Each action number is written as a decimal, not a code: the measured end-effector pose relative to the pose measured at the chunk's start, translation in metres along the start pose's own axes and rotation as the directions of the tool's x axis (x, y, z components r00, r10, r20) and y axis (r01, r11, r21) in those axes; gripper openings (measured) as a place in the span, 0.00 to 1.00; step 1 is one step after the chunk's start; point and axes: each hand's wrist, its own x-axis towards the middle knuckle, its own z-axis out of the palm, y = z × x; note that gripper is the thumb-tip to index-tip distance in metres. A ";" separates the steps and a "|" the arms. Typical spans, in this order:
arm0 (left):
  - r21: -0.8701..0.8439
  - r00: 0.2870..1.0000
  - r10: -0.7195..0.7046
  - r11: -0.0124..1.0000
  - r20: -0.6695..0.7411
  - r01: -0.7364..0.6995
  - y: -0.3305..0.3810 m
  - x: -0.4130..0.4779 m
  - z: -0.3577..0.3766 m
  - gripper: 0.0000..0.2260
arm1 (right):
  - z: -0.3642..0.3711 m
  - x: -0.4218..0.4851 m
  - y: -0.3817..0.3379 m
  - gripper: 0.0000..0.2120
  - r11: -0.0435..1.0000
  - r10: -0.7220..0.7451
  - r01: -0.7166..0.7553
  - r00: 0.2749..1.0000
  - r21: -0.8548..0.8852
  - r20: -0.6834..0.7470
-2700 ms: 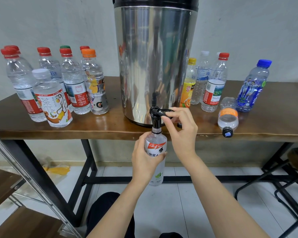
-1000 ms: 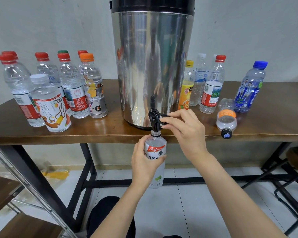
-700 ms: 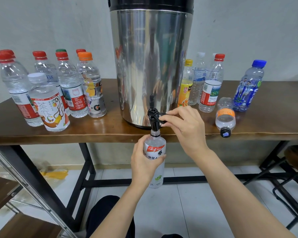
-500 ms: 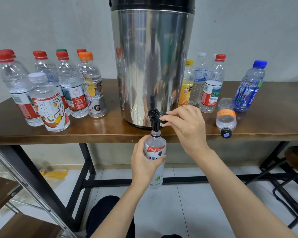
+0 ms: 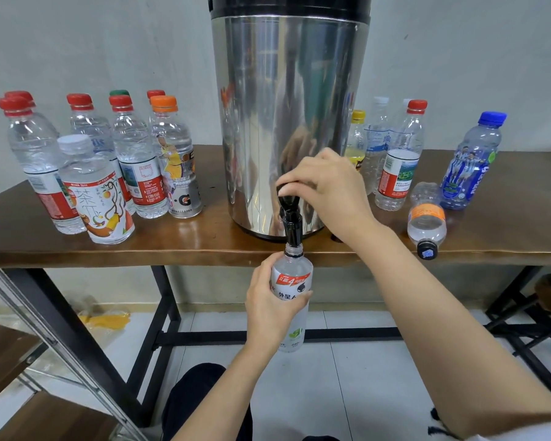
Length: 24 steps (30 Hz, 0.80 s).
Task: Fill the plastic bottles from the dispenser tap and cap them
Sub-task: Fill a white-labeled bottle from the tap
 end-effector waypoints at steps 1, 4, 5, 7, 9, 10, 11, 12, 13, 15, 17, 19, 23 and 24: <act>0.002 1.000 0.004 1.000 -0.001 -0.004 0.000 0.000 0.000 0.33 | -0.002 -0.004 0.002 0.07 0.995 0.052 -0.052 0.999 0.087 -0.001; -0.001 1.000 0.006 1.000 -0.006 -0.006 -0.001 0.000 0.000 0.33 | -0.010 -0.016 0.013 0.08 0.956 0.177 -0.162 0.984 0.245 -0.037; -0.003 1.000 0.002 1.000 -0.006 -0.002 -0.001 0.000 0.000 0.33 | -0.013 -0.021 0.019 0.09 0.941 0.215 -0.193 0.975 0.277 -0.048; -0.007 1.000 -0.003 1.000 -0.005 0.003 0.000 0.000 0.001 0.33 | -0.015 -0.030 0.034 0.08 0.920 0.301 -0.272 0.951 0.282 -0.064; -0.015 1.000 -0.008 1.000 -0.005 0.008 0.000 0.000 0.001 0.33 | -0.014 -0.040 0.052 0.08 0.913 0.379 -0.368 0.925 0.175 -0.033; -0.016 1.000 -0.011 1.000 -0.002 0.011 0.000 0.000 0.002 0.33 | -0.012 -0.045 0.060 0.09 0.905 0.418 -0.418 0.908 0.086 0.010; -0.014 1.000 -0.017 1.000 0.004 0.017 0.000 -0.001 0.003 0.33 | -0.010 -0.049 0.067 0.10 0.889 0.458 -0.458 0.887 -0.008 0.063; -0.012 1.000 -0.024 1.000 0.009 0.025 0.000 -0.001 0.004 0.33 | -0.006 -0.054 0.073 0.11 0.868 0.496 -0.488 0.859 -0.092 0.122; -0.013 0.999 -0.029 0.999 0.012 0.030 0.000 -0.002 0.004 0.33 | -0.001 -0.058 0.077 0.13 0.844 0.534 -0.513 0.825 -0.156 0.182; -0.018 0.999 -0.030 0.999 0.012 0.030 -0.001 -0.003 0.006 0.33 | 0.009 -0.064 0.083 0.16 0.806 0.591 -0.537 0.752 -0.247 0.293; -0.010 0.999 -0.037 0.999 0.024 0.037 -0.001 -0.005 0.008 0.33 | 0.020 -0.067 0.086 0.20 0.791 0.611 -0.522 0.695 -0.318 0.380; -0.014 0.998 -0.053 0.998 0.040 0.054 -0.001 -0.007 0.009 0.33 | 0.029 -0.068 0.087 0.22 0.790 0.613 -0.492 0.664 -0.366 0.429; -0.013 0.996 -0.069 0.998 0.048 0.069 -0.001 -0.011 0.008 0.34 | 0.032 -0.068 0.090 0.18 0.804 0.593 -0.464 0.667 -0.371 0.452; -0.010 0.996 -0.068 0.998 0.051 0.069 -0.001 -0.012 0.008 0.34 | 0.030 -0.068 0.090 0.16 0.808 0.589 -0.468 0.668 -0.359 0.455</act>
